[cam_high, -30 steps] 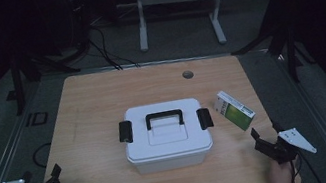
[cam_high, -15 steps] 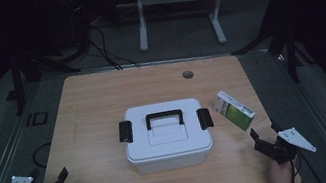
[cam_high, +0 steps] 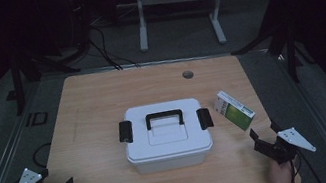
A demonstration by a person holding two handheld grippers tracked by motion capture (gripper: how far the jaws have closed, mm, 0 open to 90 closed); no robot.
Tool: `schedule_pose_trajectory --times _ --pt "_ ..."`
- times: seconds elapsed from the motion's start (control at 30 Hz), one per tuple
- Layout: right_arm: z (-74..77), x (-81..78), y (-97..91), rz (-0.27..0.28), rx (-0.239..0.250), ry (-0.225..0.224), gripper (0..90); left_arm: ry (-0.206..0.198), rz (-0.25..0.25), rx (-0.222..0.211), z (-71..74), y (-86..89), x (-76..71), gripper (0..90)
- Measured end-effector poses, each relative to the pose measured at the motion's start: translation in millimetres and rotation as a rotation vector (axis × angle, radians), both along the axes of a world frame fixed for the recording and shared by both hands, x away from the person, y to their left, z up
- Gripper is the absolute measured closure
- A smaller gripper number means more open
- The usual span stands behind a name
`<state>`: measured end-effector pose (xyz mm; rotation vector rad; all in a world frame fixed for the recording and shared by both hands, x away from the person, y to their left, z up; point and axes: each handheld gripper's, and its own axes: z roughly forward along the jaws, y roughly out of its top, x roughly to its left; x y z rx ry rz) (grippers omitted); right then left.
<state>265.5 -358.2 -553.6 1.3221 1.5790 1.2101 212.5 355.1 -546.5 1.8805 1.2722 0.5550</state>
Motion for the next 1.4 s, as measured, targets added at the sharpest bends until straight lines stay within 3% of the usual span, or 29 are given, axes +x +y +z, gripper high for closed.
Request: schedule_pose_trajectory --times 0.1,0.17,0.33,0.43,0.5,0.7,0.93,1.1,1.17,1.2,1.37,1.4 --pt "0.0 0.0 0.2 0.001 -0.001 0.0 14.2 0.032 -0.072 0.077 1.8 -1.5 -1.2 0.0" --pt "-0.1 0.1 0.4 0.001 -0.001 0.004 14.2 0.066 -0.148 0.108 3.1 -1.0 -1.5 0.0" --pt "-0.1 0.2 0.4 0.002 0.001 0.005 14.2 0.129 -0.26 0.165 4.7 1.5 -0.6 0.0" --pt "-0.2 0.4 0.6 0.003 -0.001 0.006 14.2 0.154 -0.306 0.161 8.5 3.7 1.1 0.0" --pt "-0.2 0.3 0.7 0.002 0.0 0.007 14.2 0.178 -0.337 0.181 11.7 4.0 2.7 0.0" --pt "-0.1 0.1 0.5 0.001 0.001 0.006 14.2 0.251 -0.402 0.277 16.5 -0.1 7.1 0.0" --pt "0.0 0.1 0.5 0.002 0.001 0.005 14.2 0.304 -0.42 0.379 24.6 -7.7 13.4 0.0" --pt "1.0 -0.4 2.8 0.008 -0.019 -0.001 14.2 0.394 -0.451 0.387 32.2 -15.6 18.1 0.0" --pt "1.0 -0.5 3.2 0.012 -0.021 -0.002 14.2 0.407 -0.467 0.39 33.9 -17.5 19.0 0.0" --pt "1.6 -1.0 3.8 0.024 -0.023 -0.014 14.2 0.425 -0.485 0.411 36.7 -21.4 20.2 0.0" --pt "2.0 -1.6 4.9 0.033 -0.027 -0.016 14.2 0.555 -0.535 0.452 43.7 -30.5 26.3 0.0" --pt "2.0 -1.6 4.9 0.037 -0.026 -0.017 14.2 0.565 -0.555 0.46 44.3 -31.6 26.5 0.0"
